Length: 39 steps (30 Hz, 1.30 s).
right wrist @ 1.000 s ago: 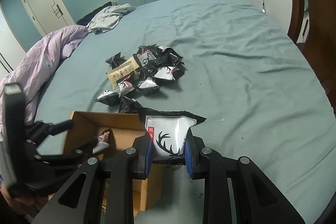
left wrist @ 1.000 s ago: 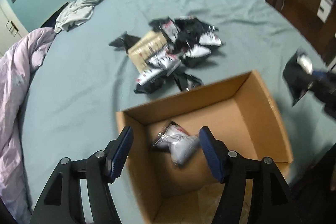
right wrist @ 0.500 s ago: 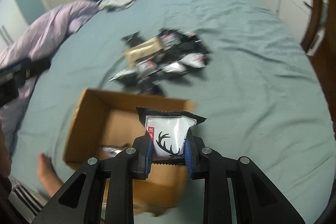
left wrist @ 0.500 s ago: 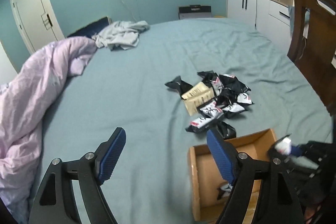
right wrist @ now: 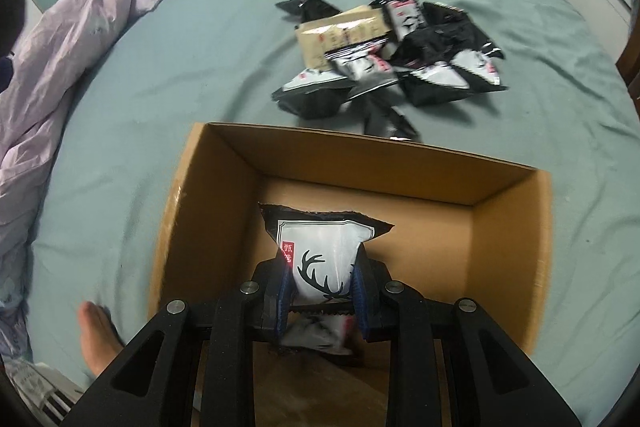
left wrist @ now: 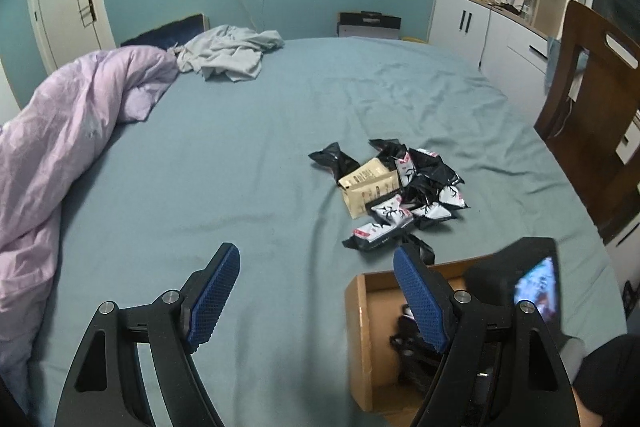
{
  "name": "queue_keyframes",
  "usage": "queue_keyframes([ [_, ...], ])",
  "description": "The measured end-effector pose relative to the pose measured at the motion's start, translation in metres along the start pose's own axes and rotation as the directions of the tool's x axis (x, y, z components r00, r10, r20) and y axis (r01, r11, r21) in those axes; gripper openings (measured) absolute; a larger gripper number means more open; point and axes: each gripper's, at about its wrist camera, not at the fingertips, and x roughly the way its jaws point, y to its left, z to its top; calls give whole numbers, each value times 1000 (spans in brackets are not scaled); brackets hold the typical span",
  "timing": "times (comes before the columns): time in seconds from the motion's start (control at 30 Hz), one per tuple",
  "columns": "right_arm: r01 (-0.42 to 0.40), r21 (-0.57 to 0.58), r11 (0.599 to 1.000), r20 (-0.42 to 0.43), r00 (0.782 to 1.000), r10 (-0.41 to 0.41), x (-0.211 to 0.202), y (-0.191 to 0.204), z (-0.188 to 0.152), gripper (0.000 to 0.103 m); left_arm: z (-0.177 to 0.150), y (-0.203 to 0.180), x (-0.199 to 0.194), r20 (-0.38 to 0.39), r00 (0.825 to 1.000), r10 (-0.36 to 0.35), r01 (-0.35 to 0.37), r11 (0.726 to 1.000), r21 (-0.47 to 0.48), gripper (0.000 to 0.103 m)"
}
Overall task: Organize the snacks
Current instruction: 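Lower the white deer packet into the box and open the right gripper, then withdraw both open grippers from the box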
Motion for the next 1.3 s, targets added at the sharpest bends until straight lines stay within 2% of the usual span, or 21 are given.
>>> queue_keyframes([
  [0.13, 9, -14, 1000, -28, 1000, -9, 13, 9, 5, 24, -2, 4, 1, -6, 1000, 0, 0, 1000, -18, 80],
  [0.2, -32, 13, 999, -3, 999, 32, 9, 4, 7, 25, -2, 5, 2, -9, 1000, 0, 0, 1000, -20, 80],
  [0.23, -63, 36, 997, 17, 998, 62, 6, -1, 6, 29, -2, 5, 2, -11, 1000, -2, 2, 1000, -21, 80],
  [0.27, -95, 61, 994, 34, 995, 93, 1, -7, 5, 36, -3, 4, 2, -12, 1000, -2, 2, 1000, -20, 80],
  [0.33, -140, 107, 984, 52, 989, 135, -6, -21, 3, 72, -3, 1, 2, -15, 1000, 1, -1, 1000, -11, 80],
  [0.37, -153, 120, 981, 57, 987, 147, -9, -27, 1, 76, -4, 0, 3, -17, 1000, 4, -4, 1000, -4, 80],
  [0.53, -170, 151, 974, 80, 984, 159, -39, -66, -6, 76, -8, -7, 10, -42, 999, 21, -20, 1000, 21, 80],
  [0.63, -173, 129, 976, 101, 982, 161, -66, -87, -12, 76, -9, -12, 15, -60, 998, 30, -28, 999, 39, 80],
  [0.77, -52, 77, 996, 144, 989, 41, -105, -113, -19, 76, -15, -24, 20, -75, 996, 43, -36, 995, 88, 80],
  [0.9, 75, 67, 995, 212, 973, -88, -134, -130, -29, 76, -22, -41, 26, -95, 994, 54, -39, 987, 154, 80],
  [0.97, 126, 66, 990, 251, 958, -139, -143, -129, -41, 76, -25, -48, 29, -115, 992, 43, -22, 984, 177, 80],
  [1.07, 155, 53, 986, 284, 945, -164, -146, -120, -58, 76, -29, -56, 33, -130, 991, 44, -16, 978, 206, 81],
  [1.23, 202, 9, 979, 298, 934, -195, -140, -99, -66, 76, -34, -62, 40, -159, 986, 48, -12, 975, 220, 81],
  [1.3, 180, -5, 984, 282, 944, -172, -135, -96, -67, 76, -35, -63, 42, -172, 984, 47, -8, 975, 222, 81],
])
